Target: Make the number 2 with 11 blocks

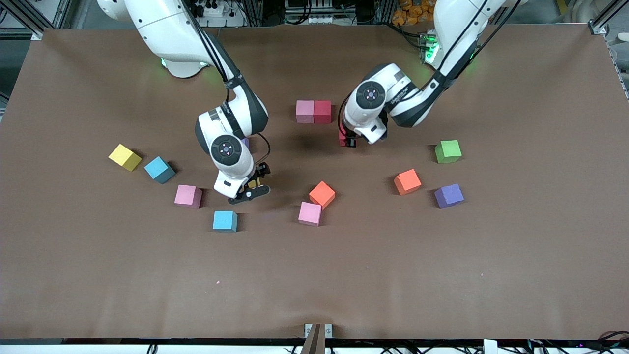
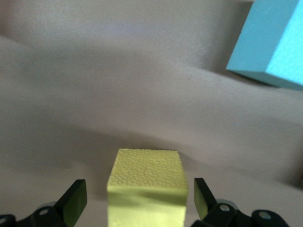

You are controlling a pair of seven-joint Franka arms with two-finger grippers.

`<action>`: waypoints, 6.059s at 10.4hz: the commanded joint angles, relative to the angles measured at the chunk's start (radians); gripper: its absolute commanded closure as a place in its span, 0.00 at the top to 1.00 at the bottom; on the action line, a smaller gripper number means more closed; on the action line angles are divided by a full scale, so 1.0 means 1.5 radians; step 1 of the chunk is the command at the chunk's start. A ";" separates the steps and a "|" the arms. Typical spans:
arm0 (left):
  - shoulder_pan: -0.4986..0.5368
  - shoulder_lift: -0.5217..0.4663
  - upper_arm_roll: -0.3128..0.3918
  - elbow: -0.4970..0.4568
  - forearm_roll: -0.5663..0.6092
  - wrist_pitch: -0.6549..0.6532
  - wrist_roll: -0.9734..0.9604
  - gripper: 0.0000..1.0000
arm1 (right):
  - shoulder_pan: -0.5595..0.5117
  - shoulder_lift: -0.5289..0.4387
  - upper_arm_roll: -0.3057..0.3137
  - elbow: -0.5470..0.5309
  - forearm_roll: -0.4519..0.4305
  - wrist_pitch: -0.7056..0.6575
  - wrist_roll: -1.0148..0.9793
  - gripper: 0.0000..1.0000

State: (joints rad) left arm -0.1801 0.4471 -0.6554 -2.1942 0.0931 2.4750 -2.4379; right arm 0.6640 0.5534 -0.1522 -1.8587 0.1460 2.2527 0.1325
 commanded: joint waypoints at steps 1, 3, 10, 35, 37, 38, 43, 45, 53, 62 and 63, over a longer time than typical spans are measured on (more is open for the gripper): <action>0.002 -0.043 -0.025 -0.056 -0.009 0.029 -0.042 0.23 | -0.010 0.003 0.008 0.010 0.020 -0.005 0.016 1.00; 0.002 -0.044 -0.041 -0.083 -0.009 0.062 -0.055 0.23 | -0.011 0.002 0.008 -0.003 0.020 0.011 0.010 1.00; -0.047 -0.035 -0.042 -0.091 -0.009 0.090 -0.097 0.23 | -0.024 0.000 0.009 -0.043 0.021 0.063 0.008 1.00; 0.053 -0.116 -0.037 -0.048 -0.003 0.024 0.159 1.00 | 0.146 0.001 0.043 0.044 0.072 0.034 0.315 0.39; 0.106 -0.104 -0.036 -0.038 -0.004 0.016 0.274 1.00 | 0.182 0.035 0.043 0.092 0.104 0.033 0.360 0.39; 0.131 -0.099 -0.036 -0.026 -0.004 0.008 0.335 1.00 | 0.201 0.055 0.042 0.110 0.104 0.033 0.380 0.39; 0.203 -0.015 -0.019 0.089 -0.002 -0.063 0.588 1.00 | 0.265 0.125 0.041 0.179 0.092 0.029 0.406 0.39; 0.204 0.010 0.003 0.103 0.004 -0.063 0.705 1.00 | 0.276 0.153 0.041 0.231 0.078 -0.025 0.409 0.39; 0.203 0.037 0.070 0.175 0.025 -0.170 0.929 1.00 | 0.294 0.154 0.041 0.235 0.084 -0.032 0.422 0.39; 0.212 0.080 0.071 0.183 0.103 -0.169 0.945 1.00 | 0.304 0.154 0.041 0.235 0.076 -0.026 0.429 0.94; 0.213 0.086 0.075 0.184 0.116 -0.168 0.945 1.00 | 0.304 0.154 0.041 0.235 0.061 -0.026 0.429 1.00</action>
State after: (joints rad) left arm 0.1308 0.5543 -0.5431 -1.9383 0.2291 2.2376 -1.0383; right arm 1.1070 0.7673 -0.0809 -1.5346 0.2680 2.2209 0.7562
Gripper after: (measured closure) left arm 0.000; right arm 0.344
